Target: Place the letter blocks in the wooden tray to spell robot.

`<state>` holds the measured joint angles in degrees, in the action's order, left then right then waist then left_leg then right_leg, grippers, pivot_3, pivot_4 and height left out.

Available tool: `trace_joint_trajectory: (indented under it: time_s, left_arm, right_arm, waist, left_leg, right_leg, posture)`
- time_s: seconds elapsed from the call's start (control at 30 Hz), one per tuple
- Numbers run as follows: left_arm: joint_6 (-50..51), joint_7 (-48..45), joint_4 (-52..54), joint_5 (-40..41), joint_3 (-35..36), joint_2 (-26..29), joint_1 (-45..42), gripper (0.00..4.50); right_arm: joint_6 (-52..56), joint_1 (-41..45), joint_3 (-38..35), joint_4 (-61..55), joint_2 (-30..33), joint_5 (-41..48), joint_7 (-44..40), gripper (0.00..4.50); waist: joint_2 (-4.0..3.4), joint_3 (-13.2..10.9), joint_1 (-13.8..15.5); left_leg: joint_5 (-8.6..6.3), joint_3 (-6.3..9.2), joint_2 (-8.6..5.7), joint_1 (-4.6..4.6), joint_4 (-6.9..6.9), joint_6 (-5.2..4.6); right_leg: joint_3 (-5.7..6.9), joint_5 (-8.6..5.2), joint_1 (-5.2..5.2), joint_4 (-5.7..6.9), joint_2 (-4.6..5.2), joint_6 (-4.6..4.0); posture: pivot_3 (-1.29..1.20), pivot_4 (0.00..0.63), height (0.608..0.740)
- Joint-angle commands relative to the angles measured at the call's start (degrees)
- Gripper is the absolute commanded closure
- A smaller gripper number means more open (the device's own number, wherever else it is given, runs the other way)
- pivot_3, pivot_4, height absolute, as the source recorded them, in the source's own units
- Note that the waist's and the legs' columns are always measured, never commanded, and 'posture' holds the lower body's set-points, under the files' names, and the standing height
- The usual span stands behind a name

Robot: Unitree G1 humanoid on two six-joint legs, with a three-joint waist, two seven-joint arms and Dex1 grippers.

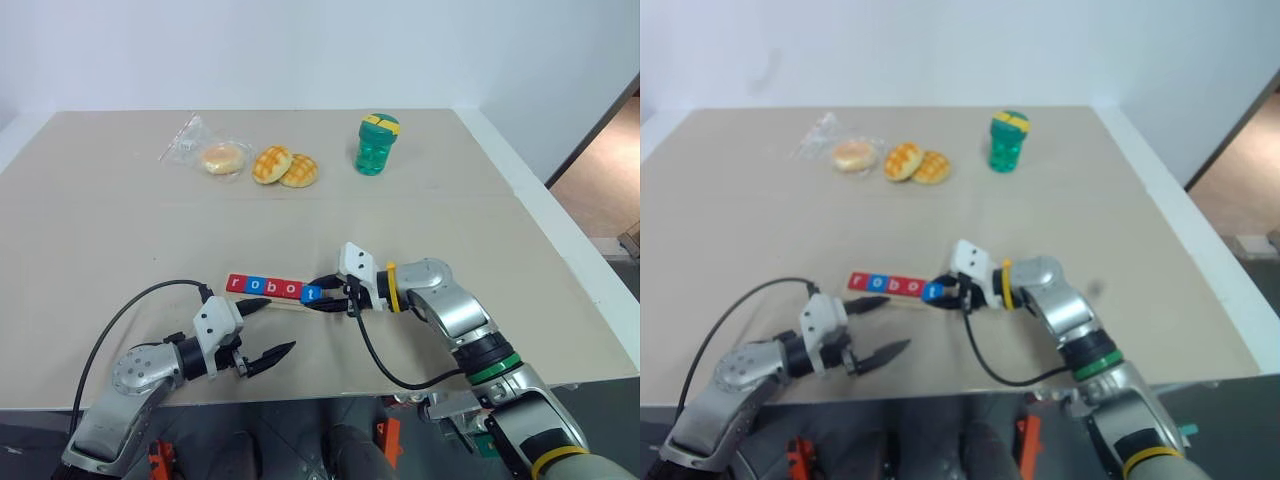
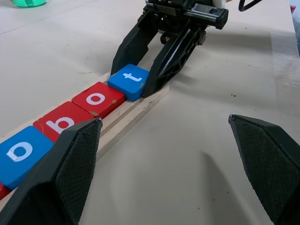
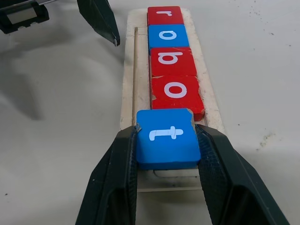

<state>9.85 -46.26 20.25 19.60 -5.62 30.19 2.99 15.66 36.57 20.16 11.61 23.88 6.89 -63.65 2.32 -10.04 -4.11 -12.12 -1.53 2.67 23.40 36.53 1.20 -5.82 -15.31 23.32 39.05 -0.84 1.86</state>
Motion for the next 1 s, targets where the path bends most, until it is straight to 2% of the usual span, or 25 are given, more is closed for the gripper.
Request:
trace_joint_trajectory:
  time_s: [0.03,1.0]
  left_arm:
    - [-1.08,0.09,1.82,-0.22,0.75,0.23,-0.10,0.00]
    - [0.06,1.20,2.32,0.88,1.16,-1.48,0.31,0.00]
  right_arm:
    - [-1.00,1.24,0.11,0.54,-0.53,-0.78,-0.14,3.29]
    - [-3.94,4.39,-0.07,6.77,-2.30,-1.72,-2.14,3.29]
  waist:
    - [0.00,0.00,0.00]
    - [0.00,0.00,-0.12]
  left_leg:
    - [0.00,0.01,0.01,0.00,0.00,0.00]
    - [0.01,0.00,0.09,-0.05,0.00,0.01]
  right_leg:
    - [0.01,0.00,0.00,0.00,-0.01,0.00]
    - [0.01,0.01,0.00,0.02,-0.10,-0.01]
  posture:
    - [0.00,0.150,0.740]
    - [0.00,0.150,0.740]
